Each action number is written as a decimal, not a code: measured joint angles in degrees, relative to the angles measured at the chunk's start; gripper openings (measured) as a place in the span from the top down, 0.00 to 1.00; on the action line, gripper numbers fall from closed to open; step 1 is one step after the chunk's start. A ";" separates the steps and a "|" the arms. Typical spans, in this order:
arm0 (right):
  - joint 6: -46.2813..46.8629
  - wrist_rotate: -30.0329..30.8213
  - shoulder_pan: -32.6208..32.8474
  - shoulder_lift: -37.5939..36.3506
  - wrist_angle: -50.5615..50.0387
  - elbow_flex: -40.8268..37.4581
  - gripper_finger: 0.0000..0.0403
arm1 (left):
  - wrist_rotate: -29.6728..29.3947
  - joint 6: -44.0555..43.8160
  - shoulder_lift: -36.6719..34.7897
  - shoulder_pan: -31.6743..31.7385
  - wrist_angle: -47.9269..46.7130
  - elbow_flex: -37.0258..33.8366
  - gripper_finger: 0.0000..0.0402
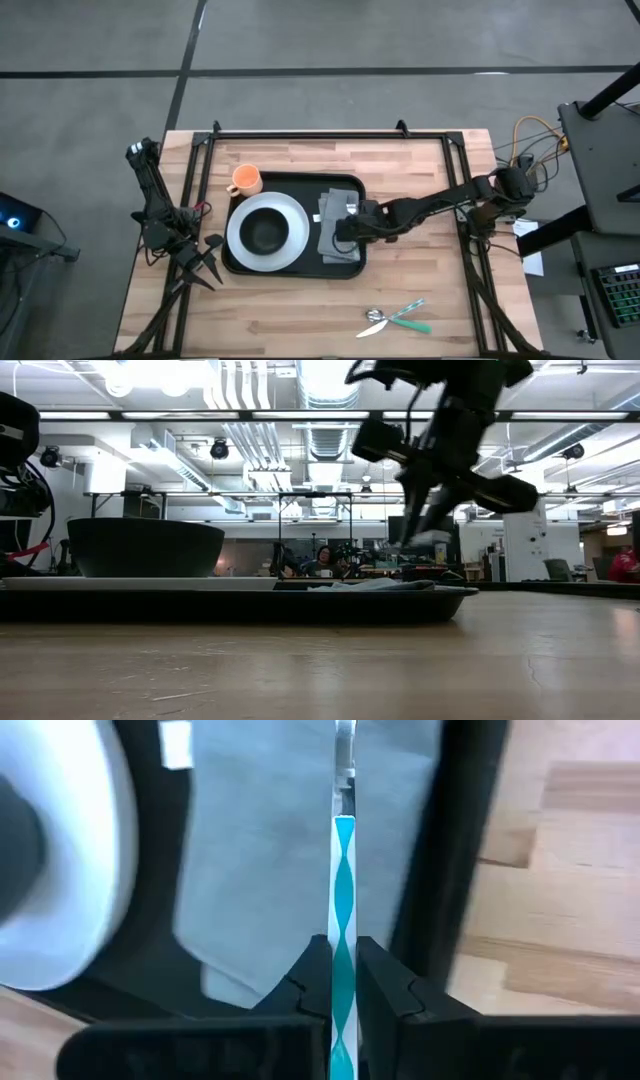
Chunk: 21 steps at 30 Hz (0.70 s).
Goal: Set up tray
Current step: Put the blue patterned fork on top of the gray napkin on the black serving tray
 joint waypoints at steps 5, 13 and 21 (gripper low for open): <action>-1.12 0.01 -1.70 5.48 -4.76 7.32 0.97 | -0.04 0.01 0.02 -0.01 0.02 0.00 0.77; -2.69 -0.50 -3.81 14.06 -6.00 15.84 0.97 | 0.00 0.00 0.00 -0.01 0.02 0.00 0.77; 0.87 -4.93 -4.13 18.17 -7.72 18.00 0.97 | 0.00 0.00 0.00 -0.01 0.02 0.00 0.77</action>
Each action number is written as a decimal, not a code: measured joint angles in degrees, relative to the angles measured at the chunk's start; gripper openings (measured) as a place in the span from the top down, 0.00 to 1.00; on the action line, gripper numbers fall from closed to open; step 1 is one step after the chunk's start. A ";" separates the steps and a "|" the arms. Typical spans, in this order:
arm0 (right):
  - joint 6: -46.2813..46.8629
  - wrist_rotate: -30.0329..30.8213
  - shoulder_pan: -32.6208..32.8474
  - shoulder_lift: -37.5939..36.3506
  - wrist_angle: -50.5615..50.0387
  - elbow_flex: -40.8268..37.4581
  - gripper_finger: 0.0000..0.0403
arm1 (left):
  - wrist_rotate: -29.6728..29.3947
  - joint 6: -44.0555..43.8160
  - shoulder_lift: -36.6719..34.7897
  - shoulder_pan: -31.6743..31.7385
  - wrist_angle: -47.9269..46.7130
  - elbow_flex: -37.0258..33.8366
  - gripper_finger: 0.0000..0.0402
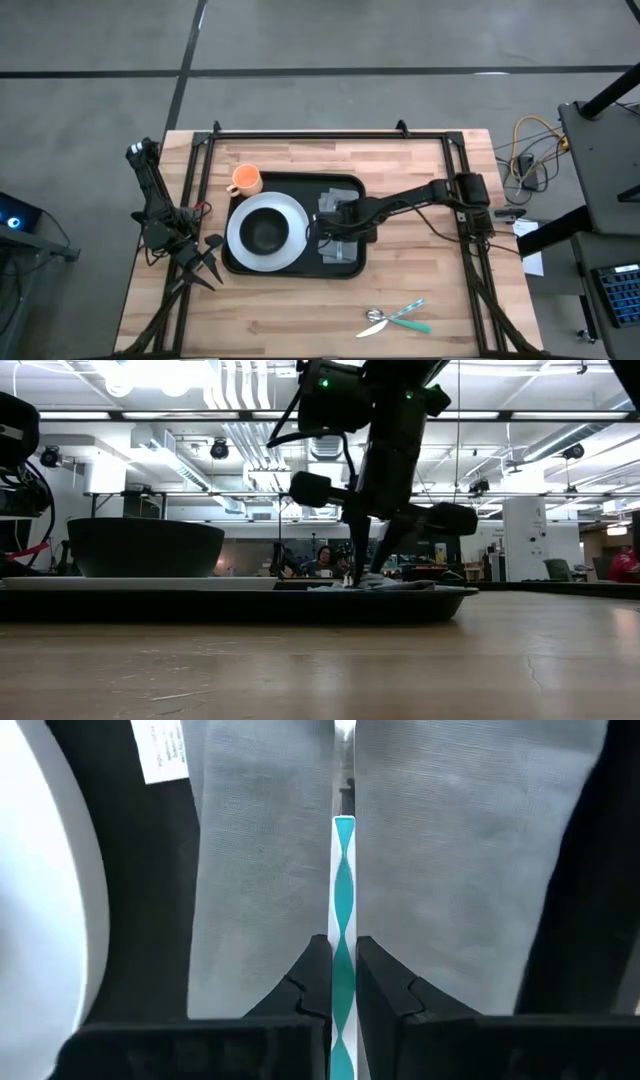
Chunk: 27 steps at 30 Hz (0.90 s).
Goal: Set up tray
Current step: Put the blue patterned fork on top of the gray napkin on the black serving tray
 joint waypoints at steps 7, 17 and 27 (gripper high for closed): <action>3.18 0.33 0.10 0.09 -0.68 -0.07 0.97 | -0.01 0.00 0.00 0.02 -0.01 0.00 0.77; 3.14 2.37 -0.03 0.11 -1.03 -0.13 0.93 | 0.00 0.00 0.00 0.02 -0.02 0.00 0.77; 2.27 2.38 -0.03 0.11 -0.99 -0.17 0.84 | -0.02 0.00 0.00 0.02 0.00 0.00 0.77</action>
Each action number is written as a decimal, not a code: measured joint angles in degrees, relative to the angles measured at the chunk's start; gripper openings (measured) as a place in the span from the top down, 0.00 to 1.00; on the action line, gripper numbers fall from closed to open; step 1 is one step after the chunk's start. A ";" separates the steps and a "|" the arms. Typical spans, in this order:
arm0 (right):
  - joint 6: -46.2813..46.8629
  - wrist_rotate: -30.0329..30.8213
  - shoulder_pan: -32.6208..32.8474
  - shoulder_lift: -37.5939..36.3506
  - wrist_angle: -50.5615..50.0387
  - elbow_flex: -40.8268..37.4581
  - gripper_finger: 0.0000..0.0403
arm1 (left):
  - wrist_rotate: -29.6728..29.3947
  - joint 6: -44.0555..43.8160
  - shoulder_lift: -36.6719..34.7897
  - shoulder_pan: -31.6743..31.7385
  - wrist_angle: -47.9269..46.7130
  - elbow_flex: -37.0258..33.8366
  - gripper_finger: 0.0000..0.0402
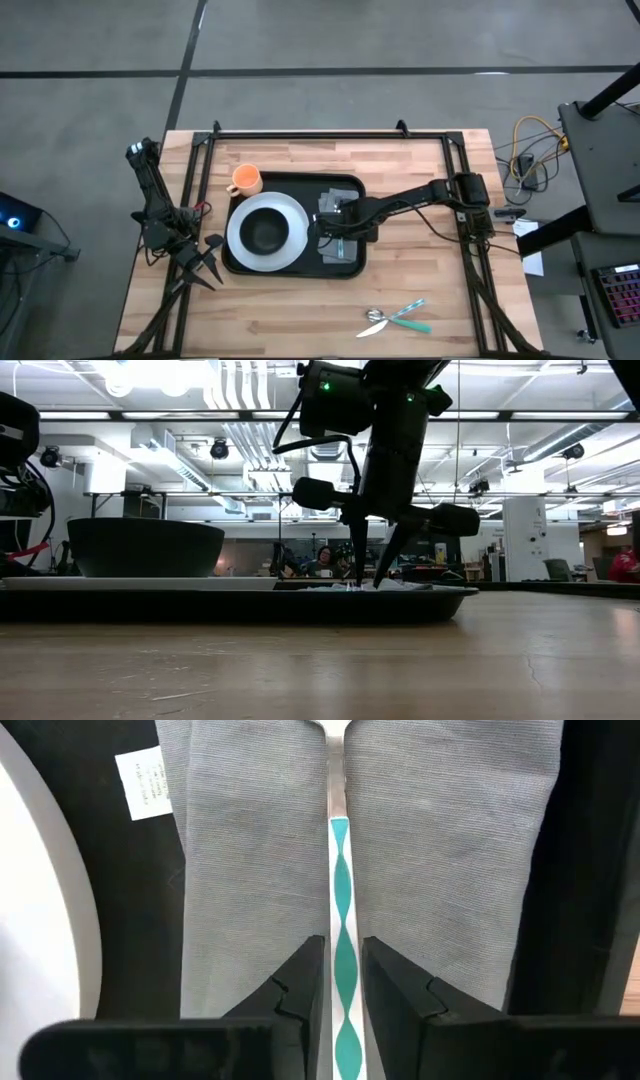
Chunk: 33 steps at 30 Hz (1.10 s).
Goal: Set up tray
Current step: Put the blue patterned fork on top of the gray napkin on the black serving tray, then put the blue spoon to the left of the blue patterned fork on the black serving tray
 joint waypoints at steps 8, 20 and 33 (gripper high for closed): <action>-2.38 -0.03 -0.15 0.00 0.02 0.00 0.84 | -0.01 0.02 0.00 0.00 -0.01 -0.02 0.77; -16.86 -2.77 0.10 -0.02 0.13 4.25 0.82 | 0.00 0.01 0.00 0.00 0.00 -0.01 0.77; -32.47 -13.28 3.27 -0.07 0.09 6.86 0.84 | -0.01 0.00 0.00 0.00 -0.01 -0.01 0.77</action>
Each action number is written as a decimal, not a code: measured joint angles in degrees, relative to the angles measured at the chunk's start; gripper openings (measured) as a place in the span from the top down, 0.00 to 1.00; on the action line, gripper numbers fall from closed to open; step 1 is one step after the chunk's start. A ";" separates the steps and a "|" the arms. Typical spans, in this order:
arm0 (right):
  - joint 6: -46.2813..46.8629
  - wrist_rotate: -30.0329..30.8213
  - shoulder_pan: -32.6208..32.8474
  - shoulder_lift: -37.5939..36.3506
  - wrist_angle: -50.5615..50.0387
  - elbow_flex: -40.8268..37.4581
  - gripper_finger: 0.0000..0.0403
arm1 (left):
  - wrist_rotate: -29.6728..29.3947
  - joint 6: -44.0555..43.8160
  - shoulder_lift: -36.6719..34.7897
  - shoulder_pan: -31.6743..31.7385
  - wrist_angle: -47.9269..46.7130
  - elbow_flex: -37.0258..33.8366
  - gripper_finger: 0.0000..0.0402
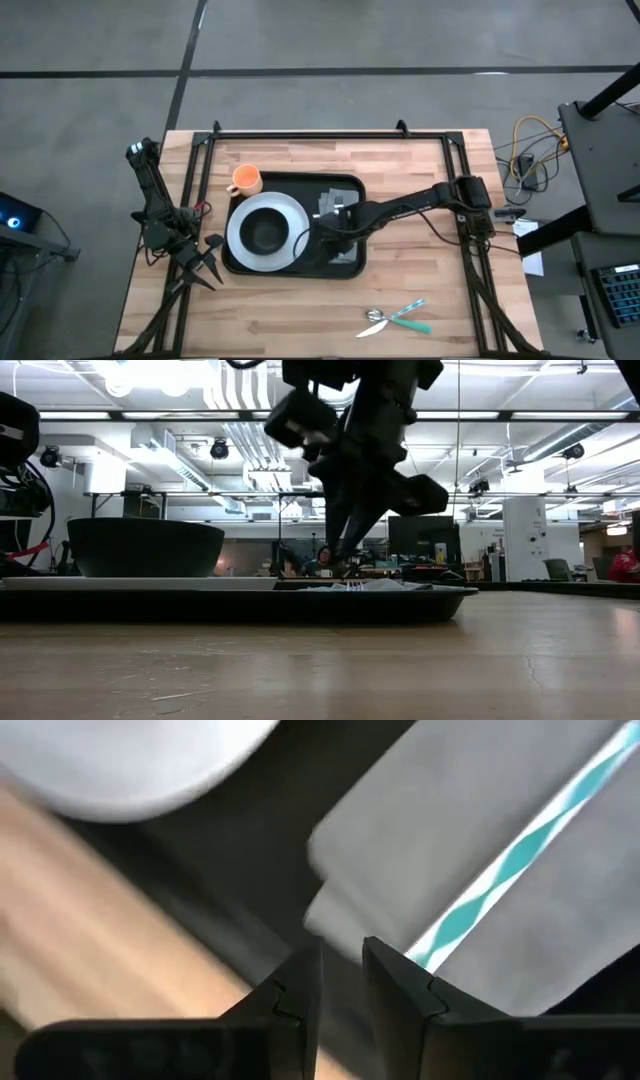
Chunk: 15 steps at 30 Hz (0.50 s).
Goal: Set up tray
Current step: Put the blue spoon to the left of the blue patterned fork on the black serving tray
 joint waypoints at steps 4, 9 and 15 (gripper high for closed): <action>-4.76 -4.13 1.93 -0.01 -0.02 -0.01 0.85 | 0.00 0.00 0.00 -0.02 0.01 0.01 0.77; -9.00 -4.47 4.79 -0.02 0.00 -0.02 0.84 | 0.00 0.00 0.00 0.00 -0.01 0.01 0.77; -8.47 -4.44 9.31 -0.04 -0.04 -0.02 0.84 | 0.00 0.00 0.00 -0.01 0.00 0.00 0.77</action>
